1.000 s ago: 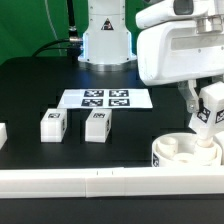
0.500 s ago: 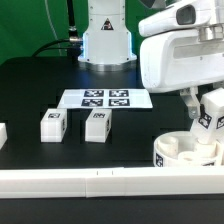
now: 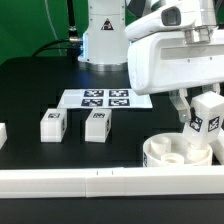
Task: Assemble stool
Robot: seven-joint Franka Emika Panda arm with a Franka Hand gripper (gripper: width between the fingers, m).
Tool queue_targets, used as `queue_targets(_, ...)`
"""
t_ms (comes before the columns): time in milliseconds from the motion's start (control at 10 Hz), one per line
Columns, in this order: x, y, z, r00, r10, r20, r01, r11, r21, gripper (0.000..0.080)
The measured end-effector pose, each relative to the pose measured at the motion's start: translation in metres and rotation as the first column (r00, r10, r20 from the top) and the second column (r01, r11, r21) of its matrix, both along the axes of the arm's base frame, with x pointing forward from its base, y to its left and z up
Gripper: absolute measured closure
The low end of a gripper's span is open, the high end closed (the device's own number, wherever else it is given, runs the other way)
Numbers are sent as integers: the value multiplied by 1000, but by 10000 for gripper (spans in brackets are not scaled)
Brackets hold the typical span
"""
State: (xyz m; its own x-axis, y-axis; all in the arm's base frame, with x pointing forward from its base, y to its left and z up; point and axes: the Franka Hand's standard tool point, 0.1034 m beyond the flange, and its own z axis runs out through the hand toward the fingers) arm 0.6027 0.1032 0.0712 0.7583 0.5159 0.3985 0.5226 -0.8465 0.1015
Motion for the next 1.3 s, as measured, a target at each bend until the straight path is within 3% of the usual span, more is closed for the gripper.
queue_targets(300,0,2,1,999,8,-45,-9,1000,-9,406)
queue_targets(400,6,2,8,999,10,-54,-11,1000,-13,221)
queue_targets(500,7,2,11,998,11,-57,-12,1000,-15,172)
queue_targets(900,10,-2,34,990,19,-141,-25,999,-41,151)
queue_targets(1300,7,1,30,986,20,-165,-27,999,-43,150)
